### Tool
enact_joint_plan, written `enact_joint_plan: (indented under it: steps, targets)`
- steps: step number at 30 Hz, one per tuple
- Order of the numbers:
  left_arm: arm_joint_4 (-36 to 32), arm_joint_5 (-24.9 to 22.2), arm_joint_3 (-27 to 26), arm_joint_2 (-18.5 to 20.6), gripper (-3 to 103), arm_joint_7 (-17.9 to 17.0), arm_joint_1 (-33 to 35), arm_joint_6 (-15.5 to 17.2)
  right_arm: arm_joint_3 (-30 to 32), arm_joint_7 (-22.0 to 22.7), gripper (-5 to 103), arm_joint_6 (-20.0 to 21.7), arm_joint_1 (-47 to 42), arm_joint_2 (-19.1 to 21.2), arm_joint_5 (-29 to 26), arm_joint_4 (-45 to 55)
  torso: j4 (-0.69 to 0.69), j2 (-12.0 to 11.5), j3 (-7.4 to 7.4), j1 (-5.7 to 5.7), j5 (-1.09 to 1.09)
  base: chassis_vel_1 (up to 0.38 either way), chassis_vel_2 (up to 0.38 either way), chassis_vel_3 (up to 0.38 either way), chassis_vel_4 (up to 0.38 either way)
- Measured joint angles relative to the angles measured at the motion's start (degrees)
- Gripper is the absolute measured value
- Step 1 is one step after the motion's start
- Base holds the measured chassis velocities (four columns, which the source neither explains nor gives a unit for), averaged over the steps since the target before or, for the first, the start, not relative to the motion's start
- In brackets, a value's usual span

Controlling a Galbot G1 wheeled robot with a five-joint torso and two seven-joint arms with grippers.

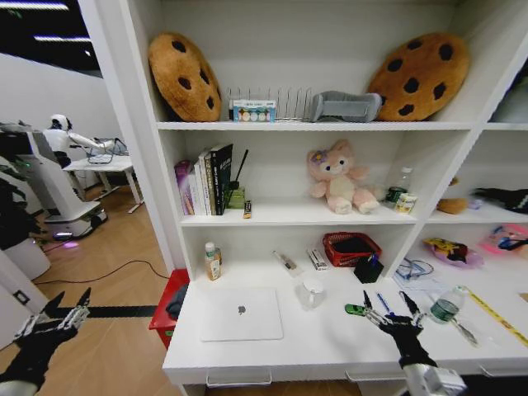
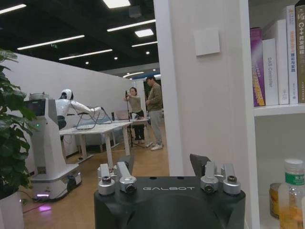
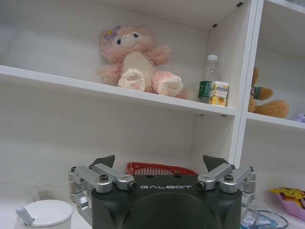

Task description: Organize the objects on the table.

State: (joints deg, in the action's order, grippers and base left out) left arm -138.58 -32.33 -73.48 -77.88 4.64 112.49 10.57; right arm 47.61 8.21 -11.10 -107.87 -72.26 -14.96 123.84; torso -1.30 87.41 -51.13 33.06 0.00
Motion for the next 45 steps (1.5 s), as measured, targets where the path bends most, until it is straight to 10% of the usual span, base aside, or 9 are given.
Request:
enact_joint_plan:
  steps: [11, 45]
  targets:
    - [1.0, 1.7, 1.1, 9.3, 99, 0.7, 1.9, 0.8, -2.0, -0.9, 100, 1.6, 1.7, 2.8, -1.8, -0.5, -0.01, 0.0, 0.00, 0.00, 0.00, 0.000, 0.000, 0.000, 0.000]
    - [3.4, 4.3, 3.8, 10.9, 100, -0.2, 1.9, 1.0, -0.5, -2.9, 100, 5.5, 2.6, 14.4, -10.0, -3.6, 0.01, 0.0, 0.00, 0.00, 0.02, 0.000, 0.000, 0.000, 0.000]
